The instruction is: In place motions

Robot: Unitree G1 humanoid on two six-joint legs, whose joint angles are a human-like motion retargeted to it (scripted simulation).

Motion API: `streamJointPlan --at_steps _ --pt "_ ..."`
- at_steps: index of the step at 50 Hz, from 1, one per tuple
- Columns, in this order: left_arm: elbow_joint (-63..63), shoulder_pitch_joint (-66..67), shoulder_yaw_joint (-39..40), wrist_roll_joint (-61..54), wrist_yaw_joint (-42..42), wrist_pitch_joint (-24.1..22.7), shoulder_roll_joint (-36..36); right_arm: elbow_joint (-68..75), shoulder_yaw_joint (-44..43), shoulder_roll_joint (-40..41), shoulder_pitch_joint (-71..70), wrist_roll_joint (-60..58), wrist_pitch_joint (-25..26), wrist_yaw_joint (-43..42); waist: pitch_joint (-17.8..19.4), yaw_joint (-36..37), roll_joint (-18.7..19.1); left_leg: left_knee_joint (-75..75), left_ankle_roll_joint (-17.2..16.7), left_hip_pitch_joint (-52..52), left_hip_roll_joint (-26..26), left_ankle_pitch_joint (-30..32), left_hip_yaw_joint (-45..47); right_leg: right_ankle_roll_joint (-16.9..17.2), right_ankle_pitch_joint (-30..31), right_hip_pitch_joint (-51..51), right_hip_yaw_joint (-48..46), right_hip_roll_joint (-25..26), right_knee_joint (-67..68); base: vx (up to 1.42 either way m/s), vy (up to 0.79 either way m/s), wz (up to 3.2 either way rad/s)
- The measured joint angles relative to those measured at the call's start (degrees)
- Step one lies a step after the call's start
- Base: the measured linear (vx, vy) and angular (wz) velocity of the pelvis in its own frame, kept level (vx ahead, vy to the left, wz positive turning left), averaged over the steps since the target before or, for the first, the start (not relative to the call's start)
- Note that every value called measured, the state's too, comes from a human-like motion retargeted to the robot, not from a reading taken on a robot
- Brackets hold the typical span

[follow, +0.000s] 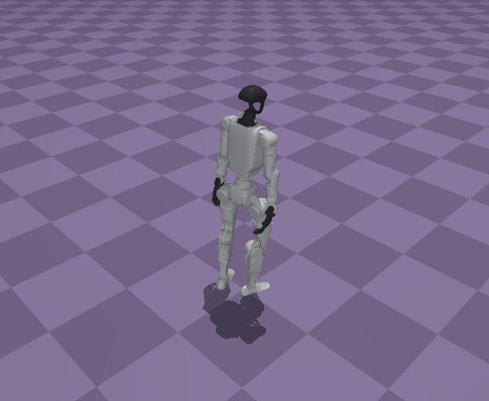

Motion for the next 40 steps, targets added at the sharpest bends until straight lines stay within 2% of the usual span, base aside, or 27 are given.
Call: streamJointPlan --at_steps 5,10,14,20,23,25,29,35,38,40 --pt "1.7 0.4 -0.1 0.0 -1.1 0.4 0.6 -2.0 2.1 0.8 -2.2 -3.0 -0.7 -0.4 2.0 -2.5 -0.4 -1.1 0.4 2.4 0.6 -1.8 6.8 0.2 -0.1 -3.2 8.3 2.1 1.6 -0.11 -0.04 -1.85" --pt "3.6 0.8 -1.4 1.7 -1.1 1.2 1.1 -4.3 2.6 1.6 -2.1 -2.6 -1.8 -0.2 3.6 -5.0 0.2 -2.6 0.2 5.4 1.9 -3.0 14.7 -1.0 -5.6 -4.4 5.7 3.0 3.3 -0.12 -0.06 -1.8" --pt "4.0 1.2 -1.0 1.8 -0.8 1.6 0.8 -4.6 2.5 1.4 -0.5 -1.8 -1.9 -0.6 3.6 -5.9 0.9 -2.8 -0.3 7.3 3.0 -4.2 20.0 -0.3 -9.1 -3.3 -3.7 1.0 2.4 -0.06 -0.09 -1.66" --pt "2.6 1.3 -0.3 1.5 -1.0 1.4 0.4 -1.5 1.8 0.7 1.0 1.0 -1.0 -2.4 1.9 -2.6 2.4 -2.7 -2.3 9.4 5.3 -5.9 30.1 1.7 -13.9 0.5 -31.0 -3.9 2.6 -0.03 -0.12 -2.29" --pt "2.2 1.1 -0.3 1.7 -1.1 1.6 0.7 1.4 0.5 0.5 1.1 3.6 -0.5 -3.1 0.5 -1.4 3.2 -2.9 -3.7 10.6 6.0 -6.4 34.5 2.3 -14.0 2.3 -41.1 -4.9 3.0 0.03 -0.2 -1.89" --pt "2.3 0.9 -0.1 1.8 -0.6 1.7 0.9 3.2 -0.5 0.5 1.1 5.6 -0.3 -3.3 -0.2 -0.8 3.5 -3.1 -4.6 11.7 6.1 -6.6 36.5 1.5 -11.8 3.0 -44.3 -5.1 2.9 0.09 -0.23 -1.58" --pt "2.6 0.8 -0.2 2.0 0.1 2.0 1.4 5.3 -2.1 0.8 1.8 8.6 -0.1 -3.4 -1.7 -1.1 3.1 -3.4 -6.5 14.7 5.7 -6.6 41.2 -1.7 -2.8 2.1 -41.0 -4.1 0.4 0.15 -0.3 -1.09" --pt "2.2 1.0 -1.1 1.1 0.6 2.0 0.2 5.6 -3.9 0.9 3.1 8.4 0.4 -3.1 -4.4 -3.3 2.2 -0.2 -6.5 17.8 6.2 -4.2 43.7 -0.4 -2.1 2.4 -36.6 -3.5 -2.6 0.19 -0.29 -0.44" --pt "1.2 1.2 -1.1 1.2 -0.2 1.2 -1.1 4.9 -2.9 0.7 2.6 7.6 0.8 -3.3 -5.0 -3.0 -0.2 3.7 -3.5 19.5 5.6 -0.2 45.4 0.0 -2.1 2.9 -33.4 -5.3 -3.6 0.18 -0.26 -0.95" --pt "0.2 1.2 -1.8 2.5 -0.8 0.6 -1.4 4.1 -2.3 0.8 1.8 6.4 1.2 -3.0 -5.3 -2.8 -2.9 8.4 0.9 19.7 4.9 2.4 45.5 0.3 -1.8 3.2 -30.5 -7.8 -4.4 0.18 -0.18 -1.05"
